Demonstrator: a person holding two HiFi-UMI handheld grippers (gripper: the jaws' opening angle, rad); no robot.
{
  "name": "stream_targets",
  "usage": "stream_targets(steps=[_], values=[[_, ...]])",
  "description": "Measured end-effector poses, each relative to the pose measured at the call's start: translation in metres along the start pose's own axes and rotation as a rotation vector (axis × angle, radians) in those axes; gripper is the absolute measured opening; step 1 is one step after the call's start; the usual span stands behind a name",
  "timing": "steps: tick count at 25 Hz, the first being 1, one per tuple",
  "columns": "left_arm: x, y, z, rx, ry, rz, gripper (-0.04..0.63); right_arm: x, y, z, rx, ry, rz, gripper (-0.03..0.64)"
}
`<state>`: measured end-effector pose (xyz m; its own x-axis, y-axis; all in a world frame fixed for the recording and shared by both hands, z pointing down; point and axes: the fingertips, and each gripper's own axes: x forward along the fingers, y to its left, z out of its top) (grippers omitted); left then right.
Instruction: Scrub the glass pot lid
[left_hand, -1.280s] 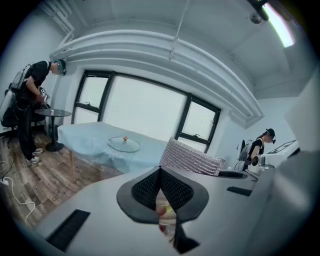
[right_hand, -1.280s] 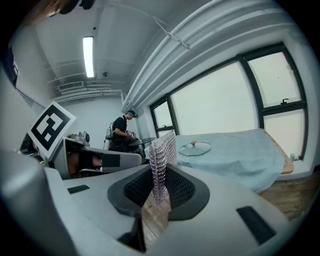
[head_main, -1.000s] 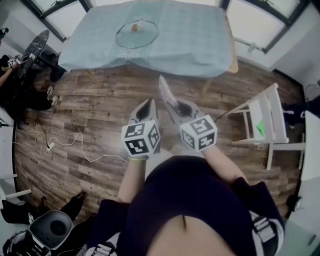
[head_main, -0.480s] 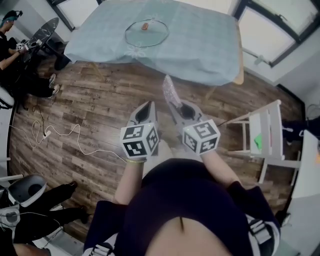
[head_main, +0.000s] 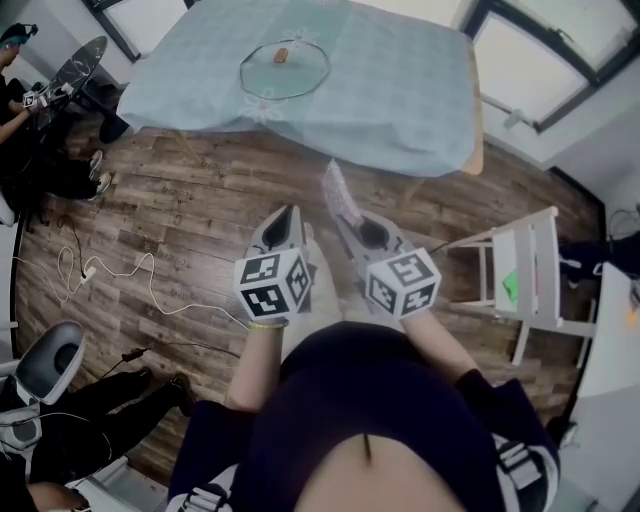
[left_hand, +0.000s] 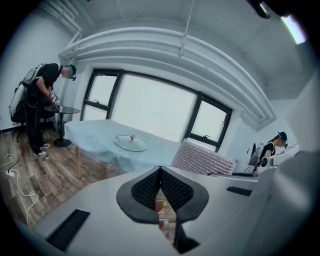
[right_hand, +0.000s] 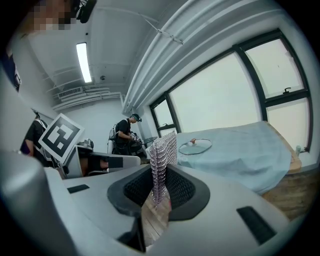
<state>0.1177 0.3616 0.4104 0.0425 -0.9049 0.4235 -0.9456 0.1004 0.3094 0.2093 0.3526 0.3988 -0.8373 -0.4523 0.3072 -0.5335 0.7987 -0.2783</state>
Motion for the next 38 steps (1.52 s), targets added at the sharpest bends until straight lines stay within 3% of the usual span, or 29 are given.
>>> stream_targets(steps=[9, 22, 38], values=[[0.042, 0.012, 0.020, 0.003, 0.012, -0.008, 0.002, 0.040, -0.022, 0.019, 0.019, -0.004, 0.010, 0.078], [0.120, 0.065, 0.052, -0.018, 0.034, 0.009, 0.002, 0.127, -0.059, 0.049, 0.002, 0.015, 0.017, 0.078], [0.219, 0.112, 0.110, 0.005, 0.074, -0.026, 0.002, 0.222, -0.114, 0.100, 0.017, 0.013, -0.041, 0.078]])
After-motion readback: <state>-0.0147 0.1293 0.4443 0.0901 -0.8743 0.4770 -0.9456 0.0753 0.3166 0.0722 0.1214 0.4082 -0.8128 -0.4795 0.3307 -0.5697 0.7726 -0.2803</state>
